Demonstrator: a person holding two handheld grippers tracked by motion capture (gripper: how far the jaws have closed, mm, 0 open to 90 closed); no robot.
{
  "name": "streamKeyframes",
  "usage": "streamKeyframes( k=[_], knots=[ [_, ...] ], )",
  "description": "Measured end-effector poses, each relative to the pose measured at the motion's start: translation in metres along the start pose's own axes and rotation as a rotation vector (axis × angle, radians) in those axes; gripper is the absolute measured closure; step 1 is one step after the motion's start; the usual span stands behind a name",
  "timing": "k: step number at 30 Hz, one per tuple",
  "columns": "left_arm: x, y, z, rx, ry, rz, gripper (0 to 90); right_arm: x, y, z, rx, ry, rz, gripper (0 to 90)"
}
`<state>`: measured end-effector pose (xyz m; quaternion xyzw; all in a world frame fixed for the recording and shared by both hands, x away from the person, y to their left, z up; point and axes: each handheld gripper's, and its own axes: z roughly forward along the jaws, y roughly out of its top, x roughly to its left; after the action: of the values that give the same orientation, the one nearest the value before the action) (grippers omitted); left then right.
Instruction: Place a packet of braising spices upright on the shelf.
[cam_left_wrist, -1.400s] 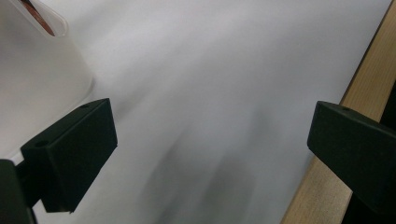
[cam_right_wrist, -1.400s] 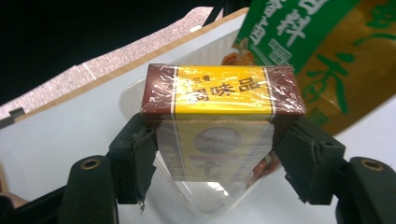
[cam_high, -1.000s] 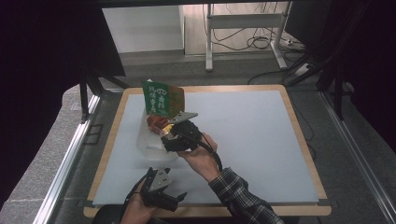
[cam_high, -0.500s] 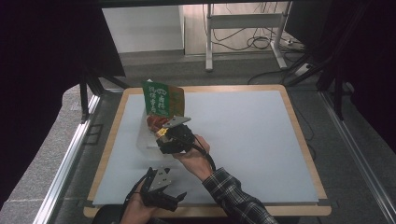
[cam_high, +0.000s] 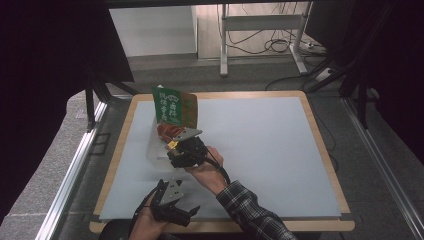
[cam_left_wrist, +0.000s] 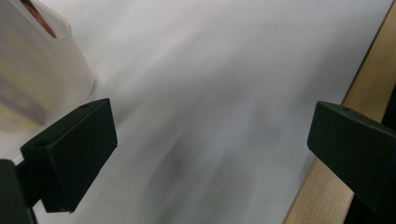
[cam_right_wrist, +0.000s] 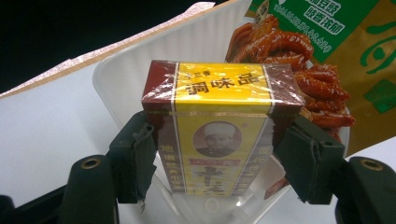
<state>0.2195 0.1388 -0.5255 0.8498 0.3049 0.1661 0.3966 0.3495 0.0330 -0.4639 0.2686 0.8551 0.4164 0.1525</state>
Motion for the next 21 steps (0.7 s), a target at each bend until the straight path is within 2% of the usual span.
streamKeyframes(
  k=[12, 21],
  knots=[
    [0.0006, -0.0004, -0.0003, -0.005, 0.004, -0.009, 1.2, -0.0065, -0.0025, 0.0008, -0.012, 0.044, 0.015, 23.9],
    [0.0006, -0.0003, -0.0003, -0.006, 0.006, -0.008, 1.2, -0.0048, -0.0015, -0.0026, -0.018, 0.081, 0.000, 18.4]
  ],
)
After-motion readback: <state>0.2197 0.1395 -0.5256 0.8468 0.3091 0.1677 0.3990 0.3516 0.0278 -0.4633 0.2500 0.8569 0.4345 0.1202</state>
